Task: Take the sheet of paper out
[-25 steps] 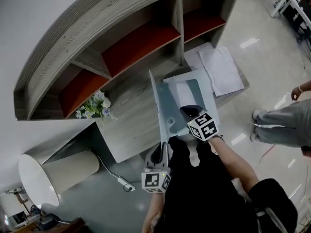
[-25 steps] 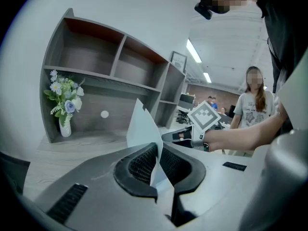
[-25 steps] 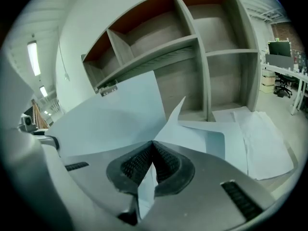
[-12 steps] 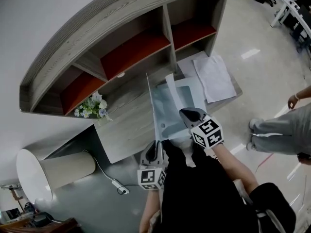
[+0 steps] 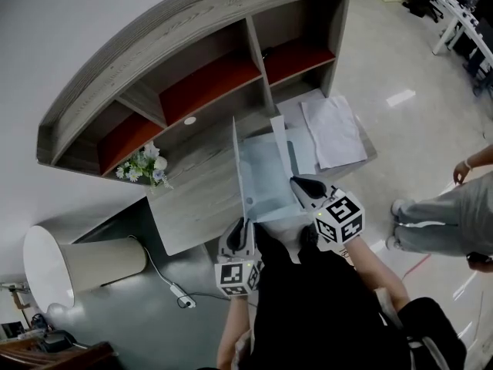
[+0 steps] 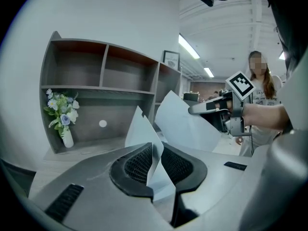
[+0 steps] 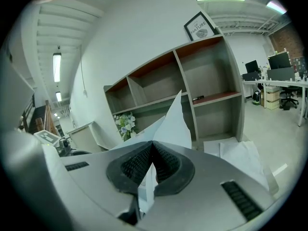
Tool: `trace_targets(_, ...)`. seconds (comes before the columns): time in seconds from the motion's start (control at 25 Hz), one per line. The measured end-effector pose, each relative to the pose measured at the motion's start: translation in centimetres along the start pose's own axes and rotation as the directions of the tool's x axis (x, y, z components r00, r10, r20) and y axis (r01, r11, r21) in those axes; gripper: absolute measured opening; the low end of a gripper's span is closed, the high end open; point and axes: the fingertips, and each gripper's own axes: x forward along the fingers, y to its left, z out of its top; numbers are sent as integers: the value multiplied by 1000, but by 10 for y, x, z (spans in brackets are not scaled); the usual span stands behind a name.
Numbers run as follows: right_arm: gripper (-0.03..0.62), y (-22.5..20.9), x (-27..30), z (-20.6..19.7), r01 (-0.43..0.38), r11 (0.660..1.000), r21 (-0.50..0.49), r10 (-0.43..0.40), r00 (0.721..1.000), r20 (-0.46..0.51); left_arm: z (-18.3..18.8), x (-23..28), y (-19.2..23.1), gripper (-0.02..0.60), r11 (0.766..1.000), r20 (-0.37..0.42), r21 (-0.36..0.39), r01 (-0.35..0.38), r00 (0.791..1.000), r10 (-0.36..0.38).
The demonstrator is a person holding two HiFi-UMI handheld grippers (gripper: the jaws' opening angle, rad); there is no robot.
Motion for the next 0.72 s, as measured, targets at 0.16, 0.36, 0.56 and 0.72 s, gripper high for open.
trace_targets(0.16,13,-4,-23,7,-5,1000,-9,5,1000,27,10,0,-9,98,1000,26,13,-12,1000,12)
trace_targets(0.36,13,-9,-50,14,-15,1000,-15,15,998,59,21,-1,-24,117,1000,54,20,-13,998,11)
trace_targets(0.56,12,-12,-71,16,-26,999,-20,27,997,78,31,-7,-42,118,1000,86,17,-8,996,6)
trace_targets(0.72,12,-14,-85,17,-21,1000,-17,22,996,90,37,-11,-53,118,1000,107,5,1,994,-2)
